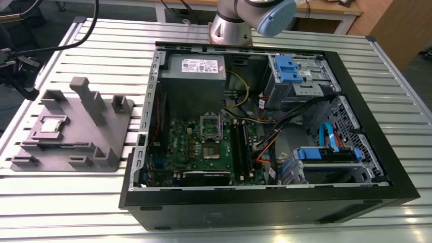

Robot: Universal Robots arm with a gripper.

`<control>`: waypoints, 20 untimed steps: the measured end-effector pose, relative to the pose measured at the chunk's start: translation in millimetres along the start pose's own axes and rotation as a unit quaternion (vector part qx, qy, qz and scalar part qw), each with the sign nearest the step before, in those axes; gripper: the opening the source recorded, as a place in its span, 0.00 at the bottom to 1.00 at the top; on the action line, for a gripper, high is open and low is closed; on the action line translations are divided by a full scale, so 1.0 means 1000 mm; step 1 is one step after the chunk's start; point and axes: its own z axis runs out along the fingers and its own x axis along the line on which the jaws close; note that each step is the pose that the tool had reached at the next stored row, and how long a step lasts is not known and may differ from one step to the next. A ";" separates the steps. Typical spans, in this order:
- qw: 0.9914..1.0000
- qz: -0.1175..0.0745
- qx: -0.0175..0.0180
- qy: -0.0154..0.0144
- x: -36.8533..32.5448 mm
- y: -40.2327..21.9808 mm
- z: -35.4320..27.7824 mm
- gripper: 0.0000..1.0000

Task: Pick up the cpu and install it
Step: 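Pick up the cpu and move it towards the insertion slot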

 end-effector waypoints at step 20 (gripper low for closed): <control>1.000 0.000 0.001 0.008 0.0014 -0.0010 0.0193 0.11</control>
